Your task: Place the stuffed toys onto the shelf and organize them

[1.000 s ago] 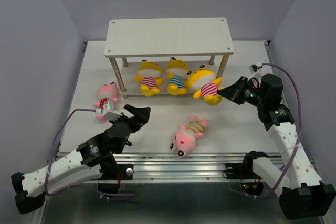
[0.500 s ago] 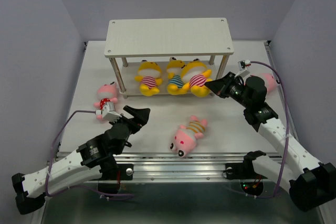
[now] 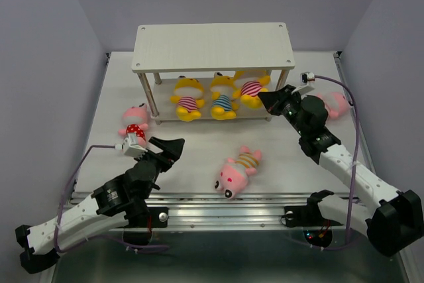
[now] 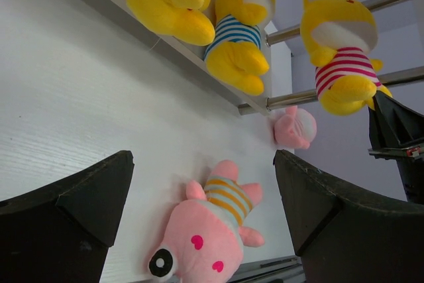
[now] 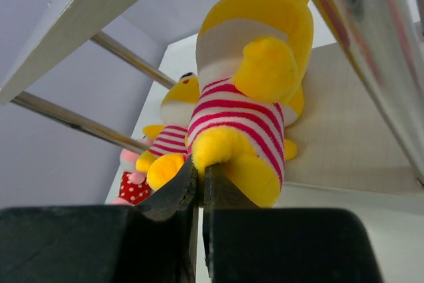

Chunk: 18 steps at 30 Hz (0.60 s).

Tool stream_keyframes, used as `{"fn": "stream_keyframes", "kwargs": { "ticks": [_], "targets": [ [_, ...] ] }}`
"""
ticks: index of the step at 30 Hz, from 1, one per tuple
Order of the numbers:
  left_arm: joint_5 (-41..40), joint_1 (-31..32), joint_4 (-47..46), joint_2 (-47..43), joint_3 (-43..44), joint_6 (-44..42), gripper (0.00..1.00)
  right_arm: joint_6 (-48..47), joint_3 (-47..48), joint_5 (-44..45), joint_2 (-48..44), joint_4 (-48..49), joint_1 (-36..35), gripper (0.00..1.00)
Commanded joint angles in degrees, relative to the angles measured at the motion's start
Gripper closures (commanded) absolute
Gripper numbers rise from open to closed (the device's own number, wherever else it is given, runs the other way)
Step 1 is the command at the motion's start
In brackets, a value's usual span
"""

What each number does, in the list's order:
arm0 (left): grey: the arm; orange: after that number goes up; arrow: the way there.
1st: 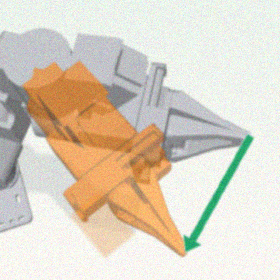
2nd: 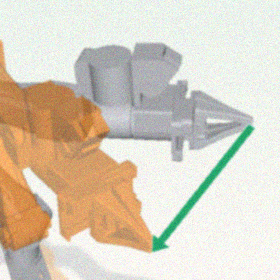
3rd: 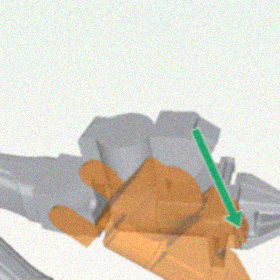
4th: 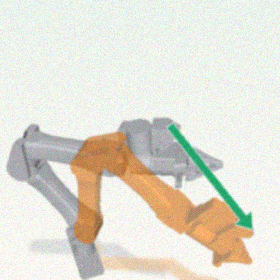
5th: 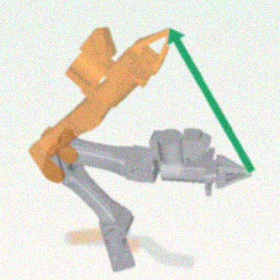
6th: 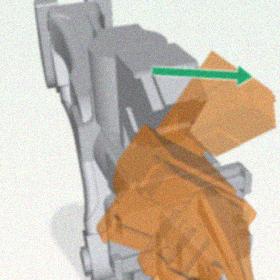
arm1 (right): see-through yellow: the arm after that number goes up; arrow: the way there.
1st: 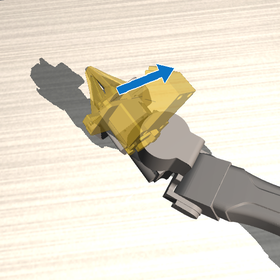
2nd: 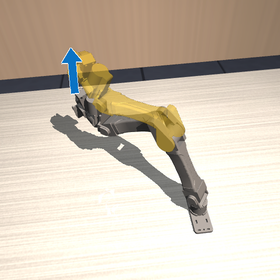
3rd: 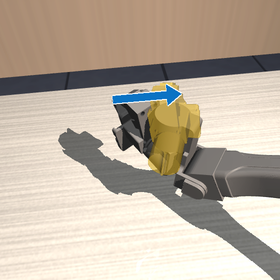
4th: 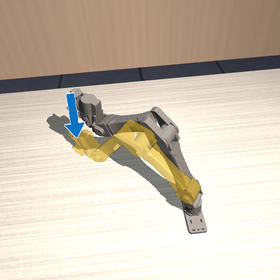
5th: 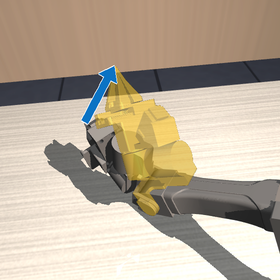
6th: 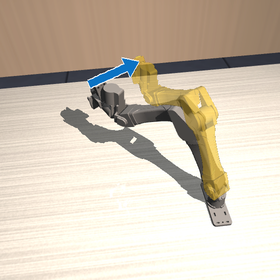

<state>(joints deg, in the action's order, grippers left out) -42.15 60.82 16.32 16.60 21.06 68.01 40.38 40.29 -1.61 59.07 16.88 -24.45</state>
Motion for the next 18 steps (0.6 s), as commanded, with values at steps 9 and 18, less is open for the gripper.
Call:
{"fn": "stream_keyframes", "kwargs": {
  "ticks": [9, 18],
  "targets": [
    [-2.9, 0.3, 0.8, 0.9, 0.4, 0.2, 0.01, -6.6, -1.0, 9.6, 5.8, 7.0, -0.4, 0.99],
    [-3.0, 0.3, 1.4, 0.7, 0.4, 0.5, 0.01, -2.4, -3.9, 10.0, 11.1, 12.0, -0.4, 0.99]
  ]
}}
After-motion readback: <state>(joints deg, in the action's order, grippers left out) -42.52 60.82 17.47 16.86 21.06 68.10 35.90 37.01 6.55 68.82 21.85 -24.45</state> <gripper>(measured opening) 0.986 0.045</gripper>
